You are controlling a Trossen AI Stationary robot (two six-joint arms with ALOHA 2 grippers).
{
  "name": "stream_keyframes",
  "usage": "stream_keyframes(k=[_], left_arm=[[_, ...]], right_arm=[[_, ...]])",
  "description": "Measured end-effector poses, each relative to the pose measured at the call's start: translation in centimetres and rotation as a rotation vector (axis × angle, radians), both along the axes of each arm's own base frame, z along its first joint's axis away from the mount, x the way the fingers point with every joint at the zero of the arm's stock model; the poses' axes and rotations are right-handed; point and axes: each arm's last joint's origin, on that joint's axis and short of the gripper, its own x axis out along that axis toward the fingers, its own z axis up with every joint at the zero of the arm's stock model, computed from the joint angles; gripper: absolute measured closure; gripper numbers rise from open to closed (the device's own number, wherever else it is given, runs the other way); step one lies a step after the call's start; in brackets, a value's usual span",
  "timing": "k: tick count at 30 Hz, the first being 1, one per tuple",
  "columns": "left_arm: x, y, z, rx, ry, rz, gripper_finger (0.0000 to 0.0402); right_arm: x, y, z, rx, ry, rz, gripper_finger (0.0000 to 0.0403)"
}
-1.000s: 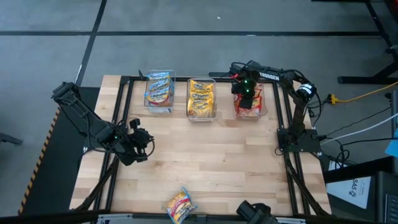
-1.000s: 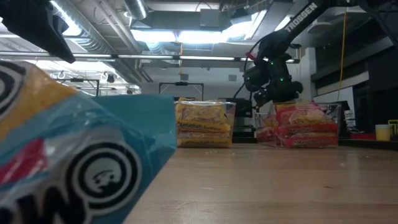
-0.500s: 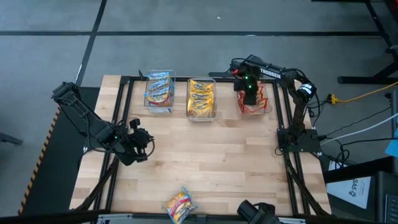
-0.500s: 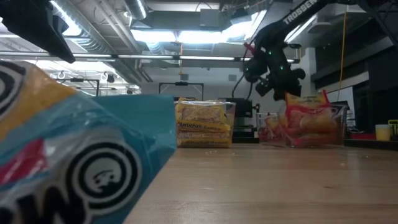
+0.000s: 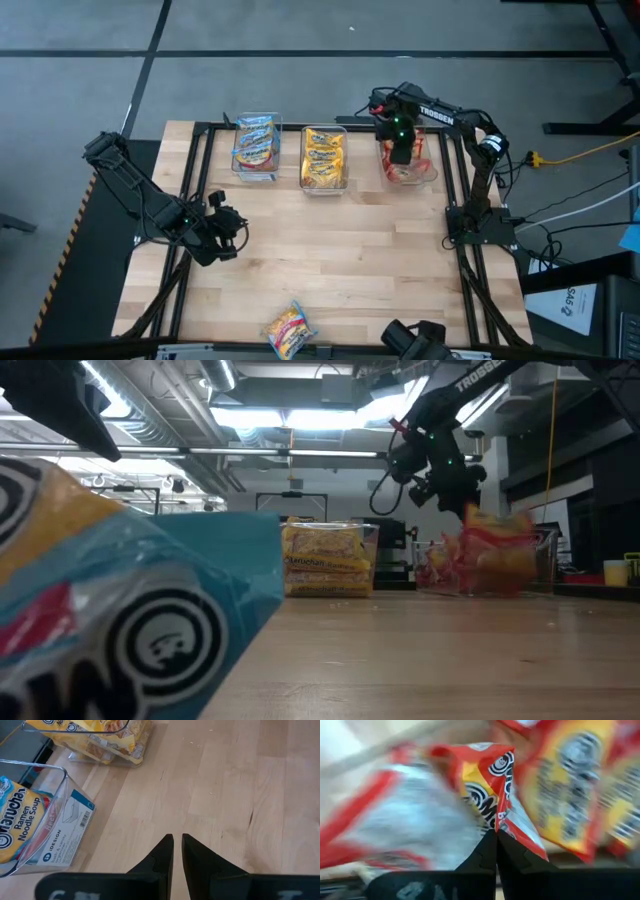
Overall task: Sort Maruchan noodles
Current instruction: Adjust the red noodle packs on the right transparent bin
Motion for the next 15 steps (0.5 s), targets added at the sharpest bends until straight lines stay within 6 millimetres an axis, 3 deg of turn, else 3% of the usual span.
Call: stream_keyframes(k=[2, 11, 15], left_arm=[[0.00, 0.00, 0.00, 0.000, 0.000, 0.000, 0.0369], [0.00, 0.00, 0.01, 0.000, 0.000, 0.000, 0.0369], [0.00, 0.00, 0.00, 0.000, 0.000, 0.000, 0.0369]], right_arm=[[0.03, -0.14, 0.01, -0.069, 0.042, -0.014, 0.0402], [0.56, -0.04, -0.11, 0.015, -0.075, -0.014, 0.0401], [0.49, -0.10, -0.12, -0.021, -0.046, -0.101, 0.0386]])
